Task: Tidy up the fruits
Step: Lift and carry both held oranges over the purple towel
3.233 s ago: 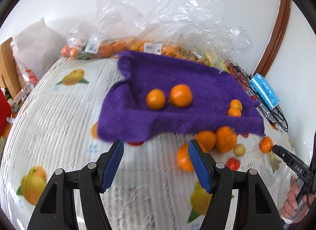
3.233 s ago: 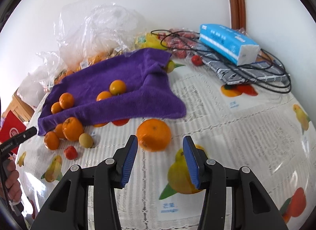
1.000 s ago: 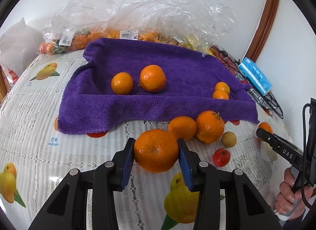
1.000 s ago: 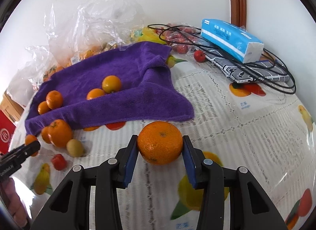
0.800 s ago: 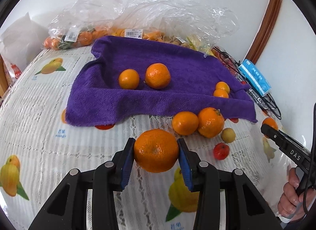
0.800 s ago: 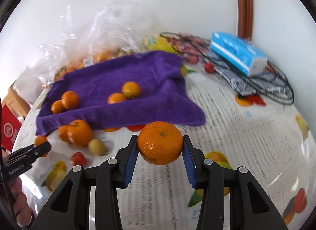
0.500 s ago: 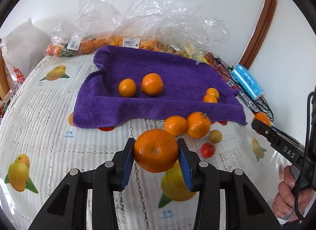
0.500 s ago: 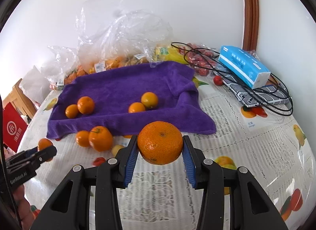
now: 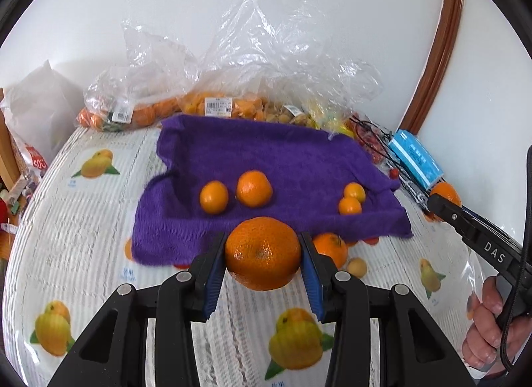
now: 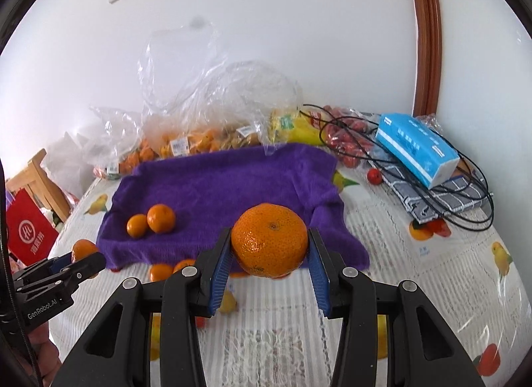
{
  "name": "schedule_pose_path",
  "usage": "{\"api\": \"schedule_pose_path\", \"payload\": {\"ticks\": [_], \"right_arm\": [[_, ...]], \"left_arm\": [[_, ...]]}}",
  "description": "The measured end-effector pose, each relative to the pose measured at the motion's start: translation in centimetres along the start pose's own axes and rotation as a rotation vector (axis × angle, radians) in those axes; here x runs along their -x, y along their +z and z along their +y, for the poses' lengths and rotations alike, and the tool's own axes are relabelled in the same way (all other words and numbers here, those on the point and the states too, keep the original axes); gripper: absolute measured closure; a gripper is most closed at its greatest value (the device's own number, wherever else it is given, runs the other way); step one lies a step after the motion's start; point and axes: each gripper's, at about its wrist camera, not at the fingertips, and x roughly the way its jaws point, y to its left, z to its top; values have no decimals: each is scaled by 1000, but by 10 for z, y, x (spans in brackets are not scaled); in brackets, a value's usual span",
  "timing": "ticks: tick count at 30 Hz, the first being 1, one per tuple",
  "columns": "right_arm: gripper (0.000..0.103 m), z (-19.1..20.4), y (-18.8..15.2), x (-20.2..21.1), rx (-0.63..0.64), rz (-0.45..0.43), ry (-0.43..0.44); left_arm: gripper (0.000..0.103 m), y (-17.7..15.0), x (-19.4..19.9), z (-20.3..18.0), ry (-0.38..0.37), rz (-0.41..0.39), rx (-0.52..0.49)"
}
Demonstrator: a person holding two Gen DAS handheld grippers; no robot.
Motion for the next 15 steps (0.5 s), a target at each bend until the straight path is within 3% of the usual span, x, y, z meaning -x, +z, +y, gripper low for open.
{"api": "schedule_pose_path", "payload": {"ticks": [15], "right_arm": [[60,12,33,-35,20,-18,44]], "left_arm": [[63,38,-23,2,20,-62,-12]]}}
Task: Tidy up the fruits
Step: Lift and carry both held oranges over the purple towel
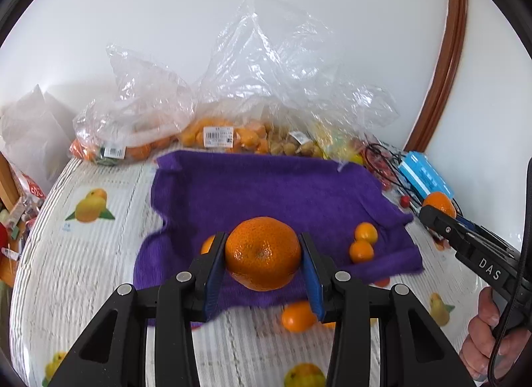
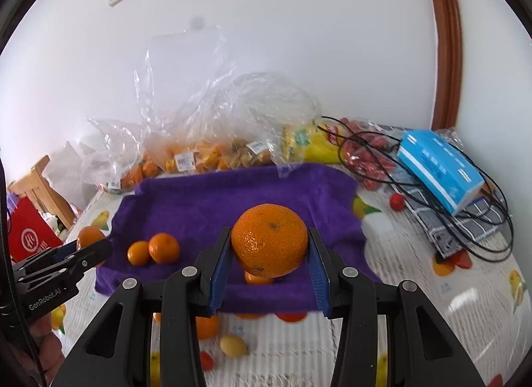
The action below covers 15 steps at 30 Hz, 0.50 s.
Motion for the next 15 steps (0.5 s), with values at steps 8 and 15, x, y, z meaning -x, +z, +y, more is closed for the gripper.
{"api": "schedule_pose_path", "payload": {"ticks": [8,15], "right_arm": [[60,8,15,-24,22,8,16],[60,5,32,-37,26,13,16]], "left_arm": [[63,15,-25,8,13,20,34],[63,30,-40,3,18,6,-7]]}}
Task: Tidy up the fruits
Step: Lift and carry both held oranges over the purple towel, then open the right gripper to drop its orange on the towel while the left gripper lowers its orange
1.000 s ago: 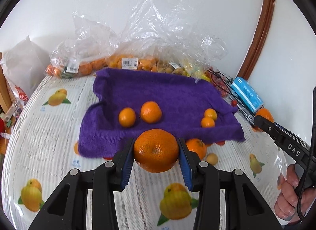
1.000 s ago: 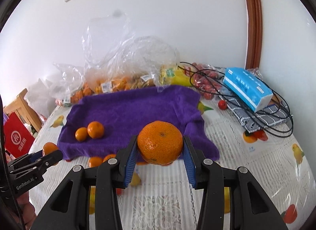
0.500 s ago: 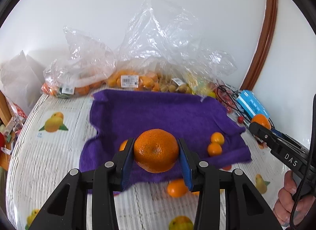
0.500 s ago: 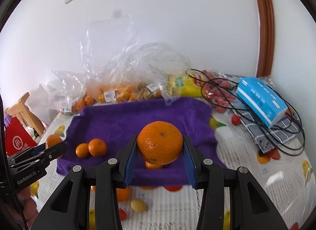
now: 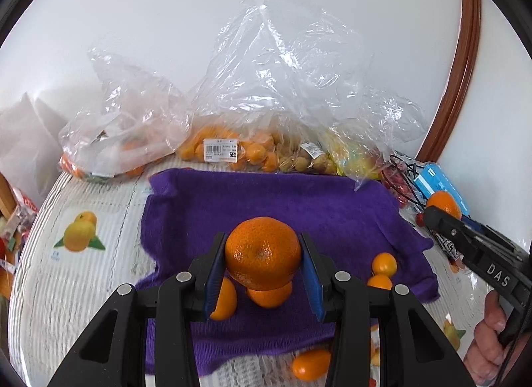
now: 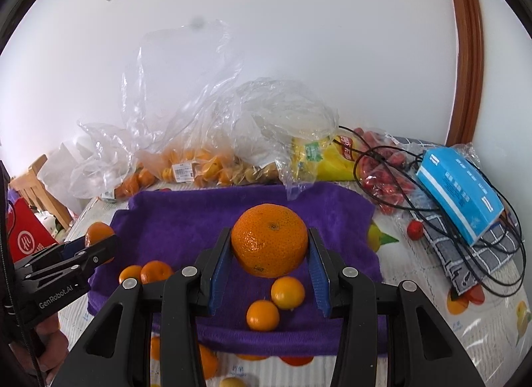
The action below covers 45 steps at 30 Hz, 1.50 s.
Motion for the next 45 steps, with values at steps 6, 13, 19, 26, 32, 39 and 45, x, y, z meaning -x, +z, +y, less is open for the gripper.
{"api": "schedule_pose_path", "payload": {"ticks": [6,13,19,26,32,39,45], "right_arm": [[60,-8,-3,-9,5,-14,-12],[60,-18,-15,-30,-12,27,-2],[60,-18,-17,-29,-10,9,25],[60,-4,-29,-44,17,59,71],[60,7,-40,-59,59,108,68],[59,15,-48,-63,111,105,34],[59,19,-49,-63,142,97,18]], "left_arm": [[63,-9,-18,9,21,29,4],[63,-14,-29,24,34,56,43],[63,-15,-35,29,28,71,63],[63,-18,-37,23,3,70,51],[63,-19,-40,25,-13,79,62],[63,-21,-43,23,-23,92,63],[63,-22,-44,23,-33,96,67]]}}
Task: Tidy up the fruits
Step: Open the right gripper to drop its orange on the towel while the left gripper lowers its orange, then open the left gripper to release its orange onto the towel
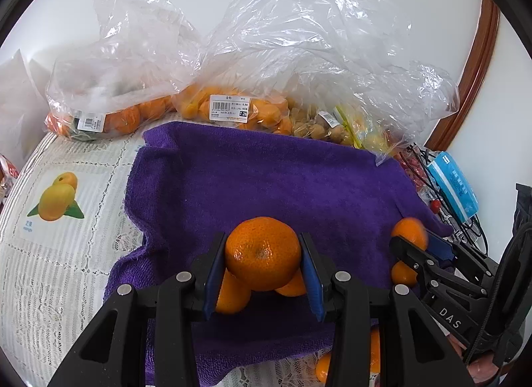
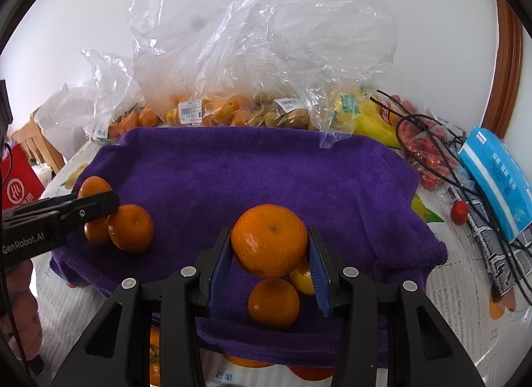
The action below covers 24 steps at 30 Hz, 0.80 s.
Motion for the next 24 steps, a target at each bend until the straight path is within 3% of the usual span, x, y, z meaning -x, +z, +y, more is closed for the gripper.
{"api": "schedule_pose_path", "payload": {"ticks": [9,18,24], "right_arm": [[58,-2,1,5,6,-12,6],[52,-18,6,19,-55,-53,-27],[51,-23,6,17,-81,-38,-30]], "left_arm": [[63,2,6,5,-26,-7,22],[63,-3,5,-9,-121,4,-6],[63,-1,10,-4,-82,-40,9]]}}
